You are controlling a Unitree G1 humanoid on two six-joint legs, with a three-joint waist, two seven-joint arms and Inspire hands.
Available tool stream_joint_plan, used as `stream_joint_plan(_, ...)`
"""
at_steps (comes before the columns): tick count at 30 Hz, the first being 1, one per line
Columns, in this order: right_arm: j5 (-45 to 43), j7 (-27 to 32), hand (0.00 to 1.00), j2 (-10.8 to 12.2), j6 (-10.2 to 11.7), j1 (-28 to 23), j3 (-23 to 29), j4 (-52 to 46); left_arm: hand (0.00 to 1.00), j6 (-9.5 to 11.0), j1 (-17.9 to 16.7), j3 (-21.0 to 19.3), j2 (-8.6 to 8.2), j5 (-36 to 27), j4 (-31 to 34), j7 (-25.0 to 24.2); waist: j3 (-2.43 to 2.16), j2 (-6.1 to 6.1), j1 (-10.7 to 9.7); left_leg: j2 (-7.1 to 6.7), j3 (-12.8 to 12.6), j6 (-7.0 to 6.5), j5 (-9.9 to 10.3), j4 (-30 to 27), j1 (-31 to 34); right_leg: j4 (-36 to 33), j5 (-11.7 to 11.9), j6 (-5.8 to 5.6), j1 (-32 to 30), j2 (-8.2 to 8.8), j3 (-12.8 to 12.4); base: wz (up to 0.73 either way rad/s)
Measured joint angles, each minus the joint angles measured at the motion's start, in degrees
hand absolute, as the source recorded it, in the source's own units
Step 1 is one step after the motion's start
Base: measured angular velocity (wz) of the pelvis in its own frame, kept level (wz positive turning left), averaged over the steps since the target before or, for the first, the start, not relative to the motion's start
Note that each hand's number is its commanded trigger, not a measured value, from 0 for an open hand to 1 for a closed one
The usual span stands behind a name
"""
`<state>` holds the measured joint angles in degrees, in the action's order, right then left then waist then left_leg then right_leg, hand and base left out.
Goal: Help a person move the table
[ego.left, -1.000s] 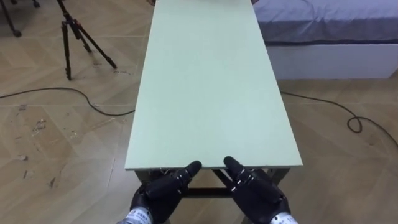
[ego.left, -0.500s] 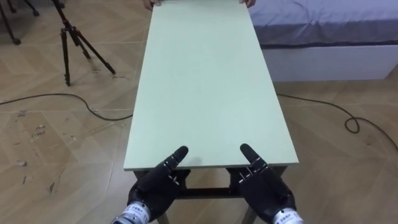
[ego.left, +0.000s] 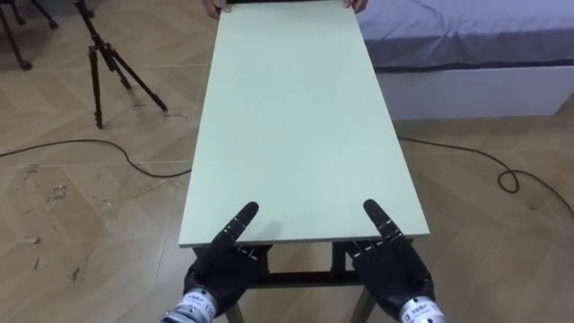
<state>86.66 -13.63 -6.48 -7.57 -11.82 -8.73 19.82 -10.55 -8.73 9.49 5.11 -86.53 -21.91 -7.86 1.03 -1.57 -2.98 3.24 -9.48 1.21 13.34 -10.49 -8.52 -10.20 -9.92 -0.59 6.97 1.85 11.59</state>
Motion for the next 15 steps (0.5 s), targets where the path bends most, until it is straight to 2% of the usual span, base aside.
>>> stream_joint_plan(4, 1.73, 1.49, 0.0, 1.69, 0.08, 0.14, 0.84, -0.23, 0.0, 0.0, 0.08, -0.41, -0.58, -1.6, -0.01, 0.63, -0.08, 0.16, 0.15, -0.01, -0.23, -0.04, -0.08, 0.0, 0.3, -0.42, 0.0, 0.0, -0.28, 0.06, -0.18, -0.01)
stream_joint_plan(7, 3.55, 2.48, 0.0, 2.05, 0.19, 0.18, 0.86, -0.79, 0.0, 0.01, 0.24, -0.63, -0.73, -1.62, 0.02, 0.74, -0.27, 0.16, 0.3, 0.0, -0.54, -0.05, -0.09, -0.09, 0.86, -0.57, 0.01, 0.02, -0.95, 0.07, -0.33, -0.04)
stream_joint_plan(11, 3.93, 3.48, 0.0, 2.79, 0.69, 0.4, 0.99, -0.97, 0.0, 0.01, 0.28, -0.91, -0.91, -1.69, 0.01, 0.74, -0.27, 0.16, 0.29, 0.04, -0.62, -0.06, -0.09, -0.26, 0.72, -0.59, 0.08, 0.11, -1.08, 0.07, -0.3, -0.01)
stream_joint_plan(15, 5.22, 4.72, 0.0, 3.56, 1.44, 0.86, 1.03, -0.97, 0.0, 0.02, 0.28, -1.71, -1.8, -1.67, -0.02, 0.82, -0.24, 0.18, 0.33, 0.05, -0.64, -0.06, -0.1, -0.27, 0.72, -0.59, 0.1, 0.14, -1.11, 0.07, -0.3, 0.0)
